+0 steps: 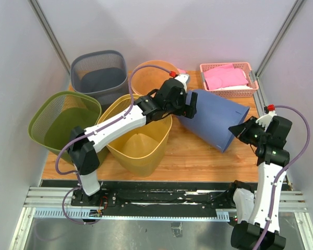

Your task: Turn the large container upside down

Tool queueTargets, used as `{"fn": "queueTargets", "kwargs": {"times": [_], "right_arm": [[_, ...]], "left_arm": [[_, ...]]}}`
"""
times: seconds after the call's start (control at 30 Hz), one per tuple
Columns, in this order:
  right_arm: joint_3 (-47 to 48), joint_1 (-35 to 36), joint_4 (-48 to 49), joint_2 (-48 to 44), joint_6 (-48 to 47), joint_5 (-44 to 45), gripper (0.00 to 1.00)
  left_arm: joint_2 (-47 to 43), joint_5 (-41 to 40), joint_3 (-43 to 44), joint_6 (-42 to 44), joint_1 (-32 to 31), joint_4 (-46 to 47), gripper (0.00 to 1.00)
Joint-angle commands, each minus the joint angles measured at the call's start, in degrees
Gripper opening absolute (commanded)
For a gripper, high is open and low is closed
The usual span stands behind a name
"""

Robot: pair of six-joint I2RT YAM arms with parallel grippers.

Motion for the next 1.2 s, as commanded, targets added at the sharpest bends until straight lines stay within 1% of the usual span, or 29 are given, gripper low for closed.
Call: {"fn": "queueTargets", "kwargs": {"times": [0.0,0.13,0.27,0.33,0.47,0.53,0.63,0.73,0.9,0.93,1.0,1.1,1.17], "right_arm": [[0.71,-1.2,-5.96,0.52,-3.88,7.75,0.0],[1.19,-1.2,-6.25,0.91,-3.86,9.17,0.0],[2.19,-1.2,-7.55,0.69,-4.81,10.86,0.0],[2.21,-1.25,-8.02,0.46,-5.02,11.53,0.1],[3.12,-1.2,-9.15,-0.33,-4.8,12.6,0.32],[4.19,-1.21,-9.9,-0.76,-4.38,13.36,0.4],[5.77,-1.2,-9.9,-1.18,-3.05,14.49,0.48],[7.23,-1.24,-8.43,-0.89,-1.25,15.09,0.54],[10.0,-1.25,-5.18,1.01,0.49,14.31,0.62],[10.29,-1.47,-4.45,1.6,0.94,13.97,0.64],[10.13,-2.48,-1.49,3.01,2.45,10.57,0.67],[8.91,-4.88,3.23,6.19,6.04,4.19,0.68],[6.71,-7.64,7.84,7.9,9.75,-1.98,0.68]], "left_arm": [[-2.13,-3.03,1.78,1.86,-2.17,-0.38,0.99],[-4.09,-7.57,3.94,4.69,-5.78,-0.57,0.99],[-4.88,-6.98,5.4,4.59,-5.98,-0.57,0.99],[-5.05,-6.21,5.86,4.43,-5.98,-0.51,0.99],[-4.18,-4.01,6.71,3.56,-5.99,-0.3,0.99],[-2.84,-3.9,7.58,3.45,-5.94,-0.57,0.99],[-0.31,-4.08,9.7,3.42,-5.99,-0.61,0.99],[3.35,-4.68,13.6,3.79,-5.99,-0.61,0.99],[11.25,-6.3,24.67,4.63,-5.9,-3.58,0.99],[12.8,-6.45,26.99,4.57,-5.9,-4.47,0.99],[14.76,-6.15,29.8,4.2,-5.9,-5.13,0.99],[16.02,-6.11,31.43,3.89,-5.9,-4.61,0.99],[16.15,-5.89,31.52,3.96,-5.86,-4.44,0.99]]}}
